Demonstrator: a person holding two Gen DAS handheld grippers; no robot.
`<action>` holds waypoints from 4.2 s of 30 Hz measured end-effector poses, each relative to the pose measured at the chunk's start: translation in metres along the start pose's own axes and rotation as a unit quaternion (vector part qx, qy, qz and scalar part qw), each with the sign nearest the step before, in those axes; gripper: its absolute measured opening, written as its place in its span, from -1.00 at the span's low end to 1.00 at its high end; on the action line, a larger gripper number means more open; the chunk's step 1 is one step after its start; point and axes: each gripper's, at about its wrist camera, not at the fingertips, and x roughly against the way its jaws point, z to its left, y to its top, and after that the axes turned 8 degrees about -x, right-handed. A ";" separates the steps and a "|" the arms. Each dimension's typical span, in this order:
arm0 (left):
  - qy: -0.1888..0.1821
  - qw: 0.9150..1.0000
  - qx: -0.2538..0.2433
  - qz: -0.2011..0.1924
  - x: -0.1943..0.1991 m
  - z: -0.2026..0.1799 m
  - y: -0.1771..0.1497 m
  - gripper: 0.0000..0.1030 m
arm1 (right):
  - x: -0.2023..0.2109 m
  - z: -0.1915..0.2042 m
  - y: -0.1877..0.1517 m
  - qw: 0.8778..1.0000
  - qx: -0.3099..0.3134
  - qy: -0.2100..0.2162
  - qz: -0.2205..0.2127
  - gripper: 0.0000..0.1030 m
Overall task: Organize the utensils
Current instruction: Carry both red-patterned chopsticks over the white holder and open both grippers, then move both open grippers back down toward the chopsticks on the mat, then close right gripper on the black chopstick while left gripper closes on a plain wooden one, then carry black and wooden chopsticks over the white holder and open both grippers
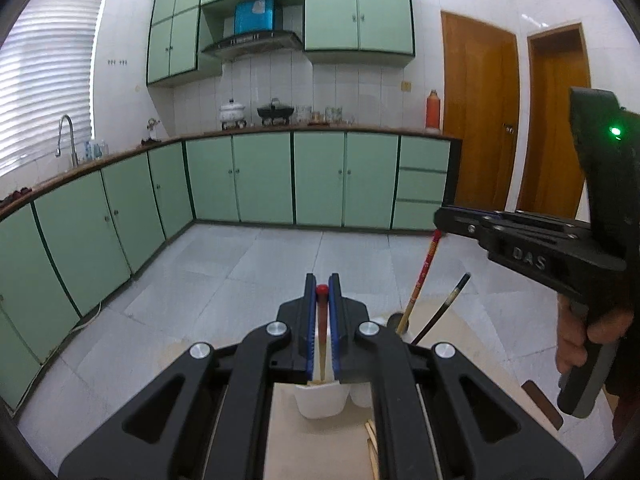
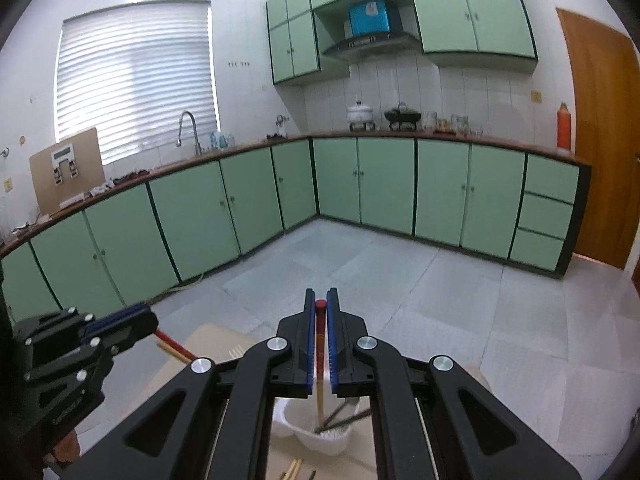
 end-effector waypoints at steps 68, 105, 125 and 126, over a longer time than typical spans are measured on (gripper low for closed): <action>0.021 0.990 0.016 0.139 0.103 -0.068 -0.262 0.45 | 0.107 0.046 -0.332 0.990 -0.030 -0.082 0.113 -0.22; -0.005 0.985 0.020 0.172 0.078 -0.087 -0.274 0.14 | 0.106 0.014 -0.332 0.986 -0.070 -0.118 0.100 -0.87; -0.015 0.988 0.003 0.154 0.087 -0.094 -0.265 -0.87 | 0.107 0.014 -0.330 0.986 -0.066 -0.117 0.102 -0.88; -0.014 0.989 0.002 0.150 0.089 -0.095 -0.263 -0.88 | 0.107 0.014 -0.330 0.986 -0.066 -0.117 0.101 -0.88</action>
